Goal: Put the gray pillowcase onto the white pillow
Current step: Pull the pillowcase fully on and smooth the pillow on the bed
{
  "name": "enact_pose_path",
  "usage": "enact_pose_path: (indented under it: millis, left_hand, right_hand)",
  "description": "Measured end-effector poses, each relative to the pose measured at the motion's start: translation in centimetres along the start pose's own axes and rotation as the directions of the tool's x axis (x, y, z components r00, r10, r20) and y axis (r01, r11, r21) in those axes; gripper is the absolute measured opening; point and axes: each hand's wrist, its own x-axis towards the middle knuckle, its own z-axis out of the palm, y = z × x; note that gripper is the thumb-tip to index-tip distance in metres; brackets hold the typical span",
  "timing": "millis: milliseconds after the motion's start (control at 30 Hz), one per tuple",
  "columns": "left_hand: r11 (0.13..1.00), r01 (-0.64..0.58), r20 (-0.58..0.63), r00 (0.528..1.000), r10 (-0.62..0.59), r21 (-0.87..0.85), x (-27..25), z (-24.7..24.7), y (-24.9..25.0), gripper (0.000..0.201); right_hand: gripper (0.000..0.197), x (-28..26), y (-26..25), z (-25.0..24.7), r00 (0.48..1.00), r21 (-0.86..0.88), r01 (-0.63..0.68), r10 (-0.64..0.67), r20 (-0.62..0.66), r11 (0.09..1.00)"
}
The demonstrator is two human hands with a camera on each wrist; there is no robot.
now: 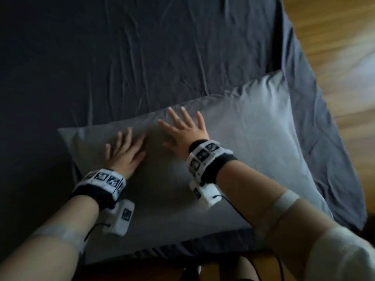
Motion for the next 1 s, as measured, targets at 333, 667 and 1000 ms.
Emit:
enact_pose_path:
  millis: [333,667,1000]
  left_hand:
    - [0.775,0.529,0.118,0.844,-0.523,-0.345,-1.1,1.6,-10.0,0.057]
    - [0.998,-0.039,-0.059,0.998,0.036,-0.048,-11.1,10.9,-1.4,0.077]
    - [0.563,0.543,0.138,0.784,-0.605,-0.623,-14.9,13.2,-13.8,0.061]
  right_hand:
    - [0.071,-6.1,19.2,-2.2,0.566,0.337,-0.786,0.822,0.055,0.519]
    - [0.064,-13.3,-1.1,10.4,0.985,0.063,-0.158,0.162,-0.061,0.985]
    - [0.061,-20.3,4.8,11.0,0.494,0.449,-0.774,0.869,-0.015,0.447]
